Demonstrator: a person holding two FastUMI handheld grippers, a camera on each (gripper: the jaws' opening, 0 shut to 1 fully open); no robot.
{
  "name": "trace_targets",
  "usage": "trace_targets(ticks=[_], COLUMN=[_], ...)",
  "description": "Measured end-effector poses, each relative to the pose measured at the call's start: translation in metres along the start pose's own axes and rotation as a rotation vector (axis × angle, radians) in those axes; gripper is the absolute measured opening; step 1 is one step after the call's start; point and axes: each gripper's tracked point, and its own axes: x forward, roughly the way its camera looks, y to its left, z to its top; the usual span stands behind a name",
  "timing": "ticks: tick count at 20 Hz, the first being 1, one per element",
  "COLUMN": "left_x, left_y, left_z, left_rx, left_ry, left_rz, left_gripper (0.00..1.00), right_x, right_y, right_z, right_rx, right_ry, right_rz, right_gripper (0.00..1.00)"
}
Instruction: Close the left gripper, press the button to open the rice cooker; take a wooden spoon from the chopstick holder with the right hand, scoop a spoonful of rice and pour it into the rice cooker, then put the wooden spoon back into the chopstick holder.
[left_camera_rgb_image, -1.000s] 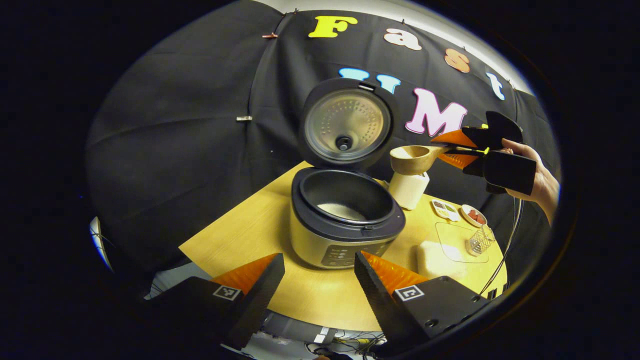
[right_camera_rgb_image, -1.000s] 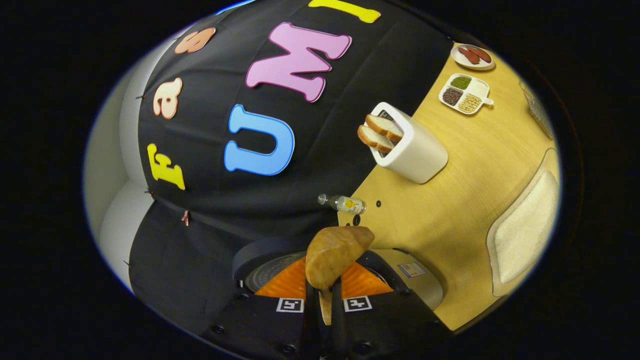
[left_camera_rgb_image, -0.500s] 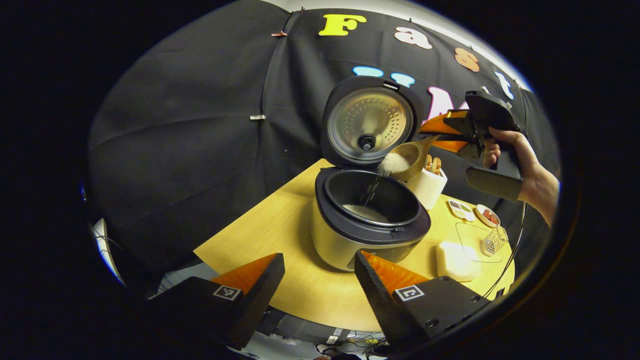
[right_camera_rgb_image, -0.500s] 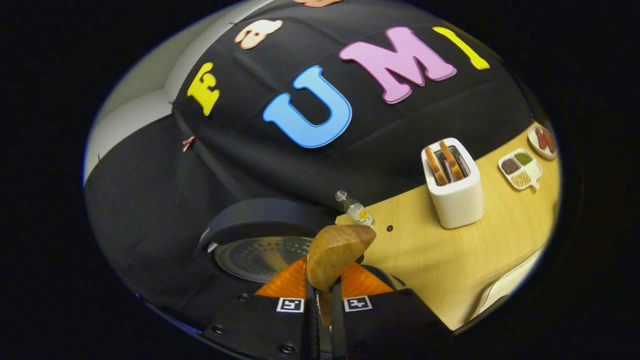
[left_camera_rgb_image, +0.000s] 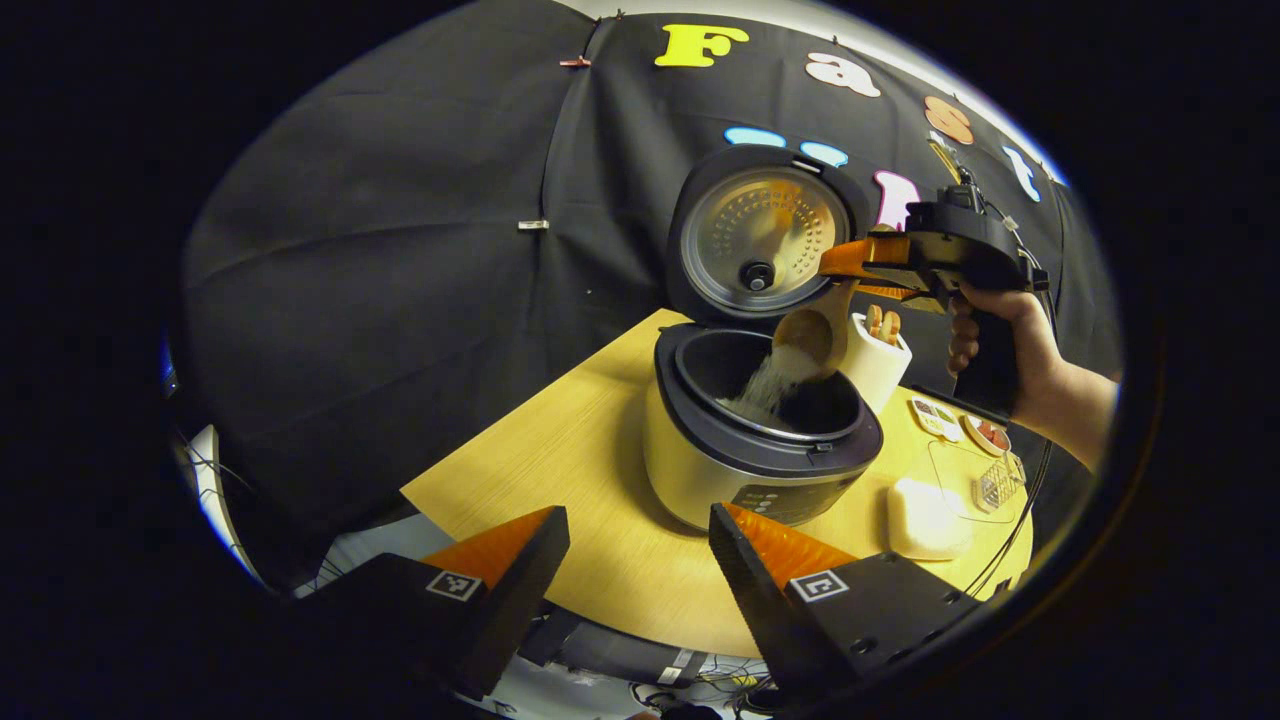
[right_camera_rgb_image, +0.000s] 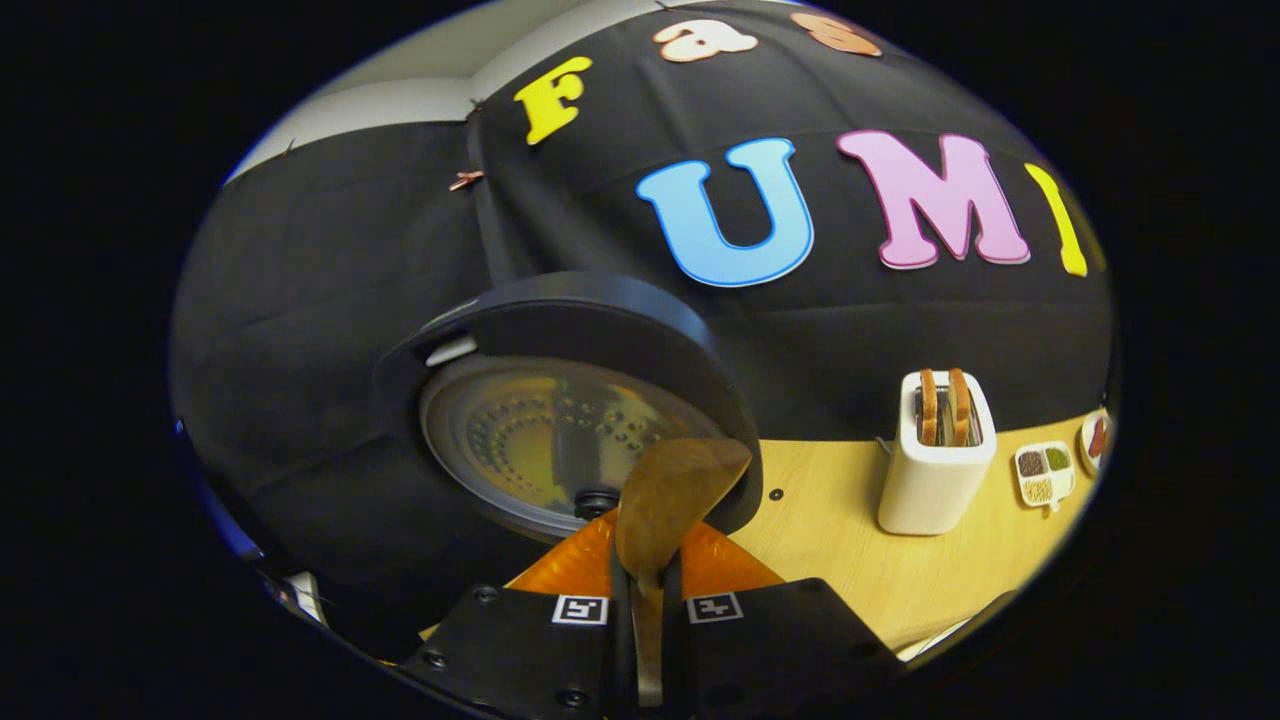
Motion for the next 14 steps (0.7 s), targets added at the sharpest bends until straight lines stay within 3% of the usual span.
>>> trace_targets(ticks=[8, 9, 14], left_x=[0.003, 0.003, 0.003], left_y=[0.001, 0.001, 0.001], left_z=[-0.004, -0.003, -0.005], left_rx=[0.009, 0.005, -0.004], left_ry=[0.003, 0.001, -0.006], left_rz=[0.000, 0.001, 0.003], left_gripper=[0.96, 0.93, 0.96], right_x=[0.011, 0.011, 0.011], right_y=[0.033, 0.036, 0.048], right_z=[-0.014, -0.016, -0.030], right_rx=[-0.344, -0.371, -0.455], right_ry=[-0.022, -0.020, -0.009], right_rz=[0.131, 0.141, 0.181], right_gripper=[0.14, 0.14, 0.14])
